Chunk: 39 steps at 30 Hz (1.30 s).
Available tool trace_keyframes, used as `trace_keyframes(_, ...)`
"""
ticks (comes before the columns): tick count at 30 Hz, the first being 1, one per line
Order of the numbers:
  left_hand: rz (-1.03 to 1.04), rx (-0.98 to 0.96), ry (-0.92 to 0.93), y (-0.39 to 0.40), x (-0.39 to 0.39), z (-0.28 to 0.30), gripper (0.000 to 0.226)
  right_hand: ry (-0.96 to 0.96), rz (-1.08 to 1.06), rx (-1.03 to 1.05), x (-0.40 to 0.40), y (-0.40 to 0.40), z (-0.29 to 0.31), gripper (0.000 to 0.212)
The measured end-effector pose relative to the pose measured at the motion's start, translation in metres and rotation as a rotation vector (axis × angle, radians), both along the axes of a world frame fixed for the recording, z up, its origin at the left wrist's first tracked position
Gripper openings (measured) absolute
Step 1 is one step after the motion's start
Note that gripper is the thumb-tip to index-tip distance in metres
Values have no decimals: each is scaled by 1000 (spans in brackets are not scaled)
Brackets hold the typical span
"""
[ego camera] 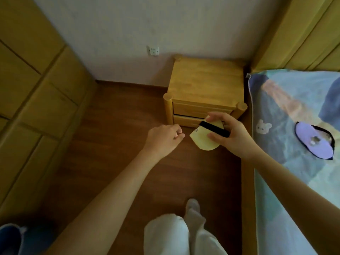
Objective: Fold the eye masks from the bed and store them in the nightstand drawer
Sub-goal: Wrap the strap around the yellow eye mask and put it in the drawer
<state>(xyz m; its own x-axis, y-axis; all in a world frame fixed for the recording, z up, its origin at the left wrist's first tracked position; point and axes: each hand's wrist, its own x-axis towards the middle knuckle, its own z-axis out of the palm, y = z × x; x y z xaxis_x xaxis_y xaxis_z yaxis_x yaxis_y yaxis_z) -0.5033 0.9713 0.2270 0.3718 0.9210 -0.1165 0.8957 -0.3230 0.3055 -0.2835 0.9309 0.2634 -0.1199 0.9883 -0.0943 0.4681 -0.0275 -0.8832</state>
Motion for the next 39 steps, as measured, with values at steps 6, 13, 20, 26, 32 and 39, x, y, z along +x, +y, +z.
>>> trace_keyframes(6, 40, -268, -83, 123, 58, -123, 34, -49, -66, -180, 36, 102, -95, 47)
trace_keyframes(13, 441, -719, -610, 241, 131, -271, 42, -67, -166, -254, 70, 196, -214, 56)
trace_keyframes(20, 1125, -1081, -1102, 279, 177, -362, 87, -6, -203, -315, 85, 243, -303, 57)
trace_keyframes(26, 1400, -1078, -1260, 298, 202, -381, 87, -17, -207, -319, 93, 259, -334, 54)
trace_keyframes(32, 1536, -1062, -1397, 310, 223, -381, 84, -19, -262, -300, 108, 262, -344, 52)
trace_keyframes(39, 1632, -993, -1432, 311, 235, -381, 54, -13, -287, -282, 119, 251, -347, 53)
